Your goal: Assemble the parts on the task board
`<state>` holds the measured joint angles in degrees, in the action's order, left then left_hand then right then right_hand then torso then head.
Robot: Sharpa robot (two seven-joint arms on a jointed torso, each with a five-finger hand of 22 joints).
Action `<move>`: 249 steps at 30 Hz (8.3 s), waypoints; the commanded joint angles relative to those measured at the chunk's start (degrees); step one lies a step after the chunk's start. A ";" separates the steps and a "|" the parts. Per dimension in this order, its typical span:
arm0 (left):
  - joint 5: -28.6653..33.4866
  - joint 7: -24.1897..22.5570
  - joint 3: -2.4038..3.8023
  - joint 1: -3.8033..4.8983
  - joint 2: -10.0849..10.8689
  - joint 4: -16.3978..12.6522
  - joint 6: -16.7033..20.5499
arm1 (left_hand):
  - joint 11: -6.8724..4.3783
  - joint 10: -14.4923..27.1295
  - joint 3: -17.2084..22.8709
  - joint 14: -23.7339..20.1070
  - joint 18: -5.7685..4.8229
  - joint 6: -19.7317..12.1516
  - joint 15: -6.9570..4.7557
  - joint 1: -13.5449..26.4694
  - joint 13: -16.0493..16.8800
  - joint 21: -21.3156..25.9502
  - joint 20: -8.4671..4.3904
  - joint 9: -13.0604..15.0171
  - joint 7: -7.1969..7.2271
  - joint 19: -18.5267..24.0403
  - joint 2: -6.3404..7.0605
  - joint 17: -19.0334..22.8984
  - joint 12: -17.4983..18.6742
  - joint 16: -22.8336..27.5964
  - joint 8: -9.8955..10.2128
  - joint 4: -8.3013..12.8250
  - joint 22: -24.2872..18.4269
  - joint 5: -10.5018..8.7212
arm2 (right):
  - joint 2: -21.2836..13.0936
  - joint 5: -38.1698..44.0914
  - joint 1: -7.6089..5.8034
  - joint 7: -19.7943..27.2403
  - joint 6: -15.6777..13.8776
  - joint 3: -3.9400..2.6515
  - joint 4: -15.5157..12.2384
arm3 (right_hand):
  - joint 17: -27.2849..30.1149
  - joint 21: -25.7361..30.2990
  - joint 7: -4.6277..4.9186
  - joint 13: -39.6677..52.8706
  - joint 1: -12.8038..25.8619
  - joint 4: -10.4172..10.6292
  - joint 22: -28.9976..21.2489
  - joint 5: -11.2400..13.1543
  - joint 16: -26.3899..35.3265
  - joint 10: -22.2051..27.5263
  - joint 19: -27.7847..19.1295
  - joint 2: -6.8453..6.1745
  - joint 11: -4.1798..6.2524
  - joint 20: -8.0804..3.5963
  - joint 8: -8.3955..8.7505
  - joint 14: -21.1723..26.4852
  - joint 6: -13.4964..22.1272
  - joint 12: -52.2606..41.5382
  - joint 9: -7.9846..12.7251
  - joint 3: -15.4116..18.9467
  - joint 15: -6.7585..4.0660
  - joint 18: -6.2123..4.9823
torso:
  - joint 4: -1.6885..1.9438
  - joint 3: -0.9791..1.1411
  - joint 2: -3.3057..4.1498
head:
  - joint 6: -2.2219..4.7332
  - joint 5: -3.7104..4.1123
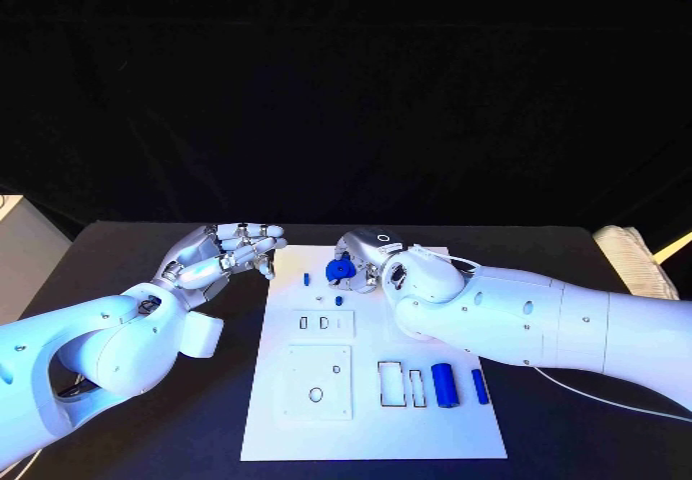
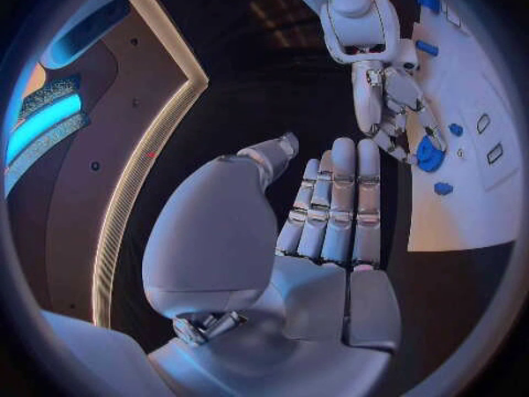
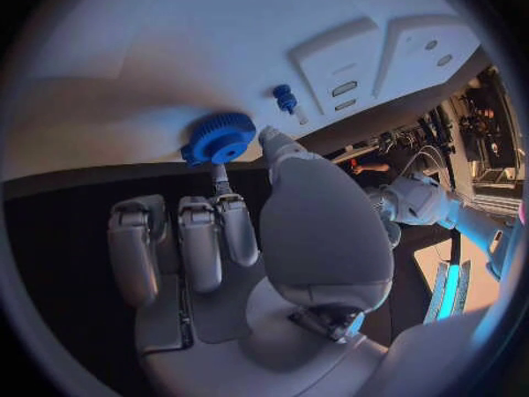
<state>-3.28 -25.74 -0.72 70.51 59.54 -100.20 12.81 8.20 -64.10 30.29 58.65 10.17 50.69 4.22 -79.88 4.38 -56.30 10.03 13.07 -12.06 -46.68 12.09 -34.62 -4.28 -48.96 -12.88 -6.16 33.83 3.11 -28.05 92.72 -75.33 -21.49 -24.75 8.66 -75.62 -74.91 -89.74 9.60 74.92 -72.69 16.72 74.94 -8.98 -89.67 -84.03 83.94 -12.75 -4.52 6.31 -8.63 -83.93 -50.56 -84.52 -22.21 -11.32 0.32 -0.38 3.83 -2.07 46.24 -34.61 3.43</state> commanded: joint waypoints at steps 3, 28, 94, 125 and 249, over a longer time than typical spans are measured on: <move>-0.19 -0.32 0.04 0.08 0.00 -0.16 -0.81 | 0.14 0.43 0.36 -0.53 0.28 -0.53 0.06 0.11 0.05 -0.10 0.02 0.05 -0.03 0.21 -0.44 0.05 0.22 -0.27 0.32 -0.09 0.05 -0.19 | -0.28 -2.32 0.04 2.03 2.32 0.04 0.00 | -15.09 -0.26 -0.01 9.95 3.01 0.11 15.06 -1.93 -0.33 -0.76 6.06 1.97 -0.38 0.38 0.21 -6.07 -0.30 0.07 -0.09 1.43 0.40 0.38 | -0.06 0.05 -0.03 | 0.02 -0.07; -0.19 -0.30 0.04 0.08 0.29 -0.28 -0.69 | 0.15 0.45 0.38 -0.54 0.28 -0.55 0.06 0.16 0.05 -0.15 0.03 0.06 -0.05 0.26 -0.42 0.06 0.22 -0.28 0.33 -0.08 0.08 -0.19 | -2.97 -4.12 0.32 2.30 1.86 0.23 -0.51 | -15.09 -0.26 -0.70 10.76 4.13 -0.18 15.06 -4.64 -0.33 -1.63 6.06 4.19 0.23 -0.01 -0.63 -6.07 -2.53 -0.80 -0.60 -1.20 -0.10 0.38 | 0.02 0.09 0.01 | -0.33 0.11; -0.75 -0.51 0.02 0.02 -0.67 2.13 -1.52 | 0.19 0.58 0.49 -0.83 0.26 -0.70 0.13 0.27 0.05 -0.36 0.09 0.11 -0.08 0.61 -0.32 0.19 0.24 -0.18 0.39 0.09 0.21 -0.19 | -25.16 -24.61 1.17 25.88 3.33 -0.14 -1.88 | -15.09 -0.26 -0.07 9.90 -8.55 -6.64 15.06 -2.37 -0.33 -0.66 6.06 -0.08 -0.20 0.16 1.32 -6.07 -1.39 0.34 -0.15 -7.87 0.23 0.38 | -1.16 1.35 -0.38 | -0.21 0.60; -0.76 -0.22 0.01 0.03 -0.36 2.07 -1.49 | 0.21 0.59 0.55 -0.90 0.26 -0.72 0.14 0.32 0.06 -0.45 0.11 0.14 -0.10 0.76 -0.33 0.24 0.23 -0.18 0.38 0.14 0.26 -0.19 | -23.08 -23.76 2.10 25.01 2.09 -0.13 0.47 | -15.09 -0.26 -1.80 11.09 -8.43 -7.31 15.06 -0.60 -0.33 -2.05 6.06 2.10 1.18 -0.81 -0.99 -6.07 -6.59 -1.04 -0.92 -12.31 -1.11 0.38 | -1.22 1.40 -0.41 | -0.82 0.42; -2.89 2.66 -0.31 0.03 -3.30 4.91 -2.88 | 0.20 0.58 0.40 -0.93 0.29 -0.73 0.20 1.12 0.13 -0.85 0.24 0.32 -0.07 1.30 -0.28 0.41 0.12 -0.33 0.32 0.01 0.45 -0.20 | -4.93 -6.41 6.41 -3.56 -3.55 1.27 -15.45 | -15.09 -0.26 -0.69 6.75 -0.45 -5.85 15.06 2.74 -0.33 2.29 6.06 -0.29 0.38 -0.50 -1.90 -6.07 -1.48 4.58 -1.08 -11.54 -0.38 0.38 | -1.47 0.91 -1.80 | -4.33 -1.71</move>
<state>-5.96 -22.91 -1.06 70.49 56.33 -95.19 11.12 8.41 -63.89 30.44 58.05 10.17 50.29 4.41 -79.20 4.45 -56.97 10.24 13.31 -12.07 -45.65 11.87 -34.28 -4.28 -48.96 -12.88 -6.01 34.20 3.11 -33.05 86.08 -68.95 -25.97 -28.68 9.91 -91.04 -74.94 -89.74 8.94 74.92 -73.36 10.92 74.92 -6.30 -89.66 -82.11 84.01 -12.59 -4.17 5.56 -10.73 -84.03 -52.46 -80.08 -23.34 -22.98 -0.40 -0.38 2.37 -1.18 44.40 -38.90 1.68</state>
